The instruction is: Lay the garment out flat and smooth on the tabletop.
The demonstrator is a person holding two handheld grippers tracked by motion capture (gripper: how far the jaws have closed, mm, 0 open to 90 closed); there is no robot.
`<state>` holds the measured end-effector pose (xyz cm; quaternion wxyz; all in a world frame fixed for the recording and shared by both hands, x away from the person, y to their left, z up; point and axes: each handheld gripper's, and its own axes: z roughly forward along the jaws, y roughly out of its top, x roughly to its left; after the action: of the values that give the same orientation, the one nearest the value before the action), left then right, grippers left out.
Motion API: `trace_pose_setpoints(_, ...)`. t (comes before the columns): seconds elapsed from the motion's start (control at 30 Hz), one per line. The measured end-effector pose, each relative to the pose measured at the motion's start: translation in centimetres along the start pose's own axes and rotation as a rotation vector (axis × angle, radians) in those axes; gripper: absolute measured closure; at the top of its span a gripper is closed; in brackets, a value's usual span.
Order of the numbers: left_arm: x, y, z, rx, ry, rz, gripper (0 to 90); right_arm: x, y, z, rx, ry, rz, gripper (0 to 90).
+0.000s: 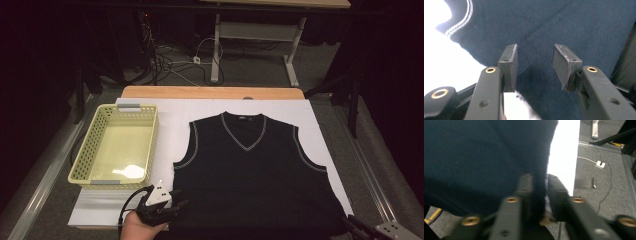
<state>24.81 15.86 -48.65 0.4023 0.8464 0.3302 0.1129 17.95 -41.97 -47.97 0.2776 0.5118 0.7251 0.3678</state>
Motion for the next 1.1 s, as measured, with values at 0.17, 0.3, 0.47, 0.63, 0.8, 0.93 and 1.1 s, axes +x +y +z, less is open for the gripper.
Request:
trace_pose_setpoints(0.17, -0.2, -1.1, -0.7, 0.022, 0.03, -0.018, 54.2, 0.6, 1.2, 1.2, -0.023, 0.014, -0.007, 55.3)
trace_pose_setpoints(0.3, -0.5, -1.8, -0.5, 0.07, 0.016, -0.055, 55.3, 1.3, 2.4, 2.7, -0.027, 0.038, -0.031, 50.8)
trace_pose_setpoints(0.47, -1.0, -1.7, -0.2, 0.055, -0.014, -0.01, 82.5, 2.3, 3.6, 4.2, -0.032, 0.069, -0.066, 42.5)
trace_pose_setpoints(0.63, -0.8, -2.1, -0.9, 0.05, 0.003, -0.013, 85.0, 3.2, 4.3, 5.0, -0.049, 0.095, -0.089, 35.3)
trace_pose_setpoints(0.8, -0.2, -3.6, -3.4, 0.027, 0.019, -0.045, 85.0, 3.6, 5.1, 5.4, -0.083, 0.119, -0.096, 22.9)
trace_pose_setpoints(0.93, -0.1, -3.8, -3.2, 0.031, 0.004, -0.051, 84.3, 3.6, 5.2, 5.7, -0.095, 0.12, -0.084, 15.0)
trace_pose_setpoints(1.1, -0.1, -3.2, -2.7, -0.01, -0.007, -0.032, 61.2, 3.8, 5.1, 5.9, -0.097, 0.131, -0.079, 2.8)
